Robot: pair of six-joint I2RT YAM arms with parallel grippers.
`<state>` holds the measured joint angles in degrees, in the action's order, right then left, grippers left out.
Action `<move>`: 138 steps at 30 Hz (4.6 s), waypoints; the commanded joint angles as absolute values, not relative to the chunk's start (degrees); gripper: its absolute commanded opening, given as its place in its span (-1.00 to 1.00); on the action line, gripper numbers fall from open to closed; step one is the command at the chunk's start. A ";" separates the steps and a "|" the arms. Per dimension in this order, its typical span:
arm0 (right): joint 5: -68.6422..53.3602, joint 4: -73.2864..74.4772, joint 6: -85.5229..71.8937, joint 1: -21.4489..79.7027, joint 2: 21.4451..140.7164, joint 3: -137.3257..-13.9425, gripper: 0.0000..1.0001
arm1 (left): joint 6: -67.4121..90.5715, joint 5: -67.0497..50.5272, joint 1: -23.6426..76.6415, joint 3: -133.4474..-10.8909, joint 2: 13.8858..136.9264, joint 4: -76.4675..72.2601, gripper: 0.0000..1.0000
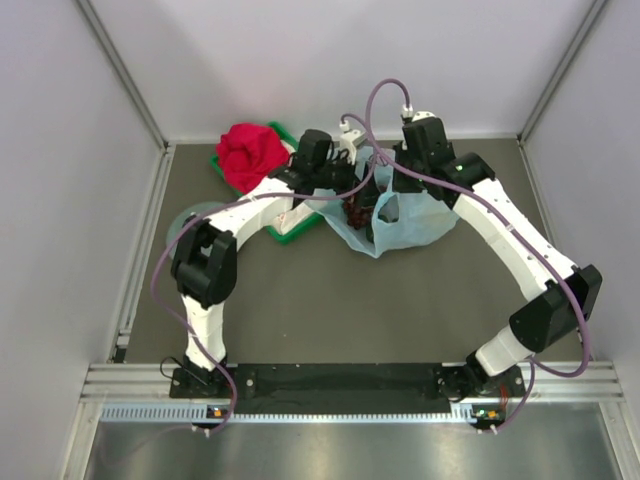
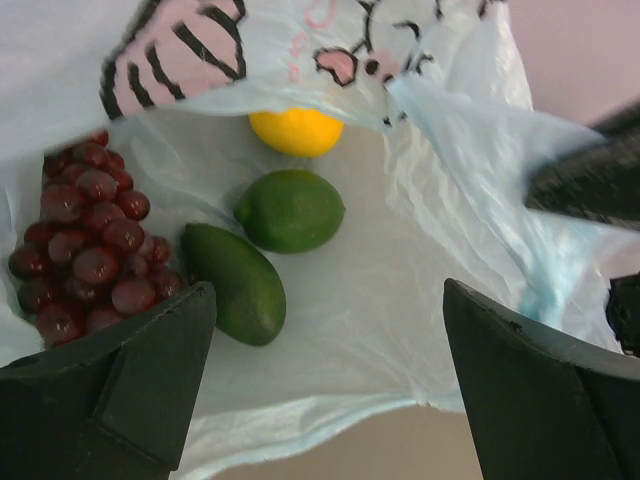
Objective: Place the fruits into the plastic bag
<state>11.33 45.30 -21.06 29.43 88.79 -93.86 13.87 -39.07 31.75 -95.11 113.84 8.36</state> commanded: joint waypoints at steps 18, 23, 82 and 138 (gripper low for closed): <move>10.81 41.22 -25.57 28.92 88.77 -94.22 -1.00 | 8.26 -26.20 31.29 -80.86 89.65 8.52 0.98; 10.72 40.87 -25.93 28.83 89.03 -94.04 -1.00 | 8.35 -18.14 30.85 -76.83 84.82 8.18 0.98; 12.92 39.29 -25.58 28.83 90.00 -95.01 -1.00 | 26.36 -7.37 -9.23 -64.25 99.23 16.26 0.98; 12.39 35.16 -26.28 28.92 88.95 -92.37 -1.00 | 21.09 -10.98 -5.19 -63.72 86.22 4.93 -0.07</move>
<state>12.29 37.63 -27.57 29.43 90.59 -92.25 21.89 -9.30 -5.93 -61.69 89.03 11.00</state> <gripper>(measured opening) 0.007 0.713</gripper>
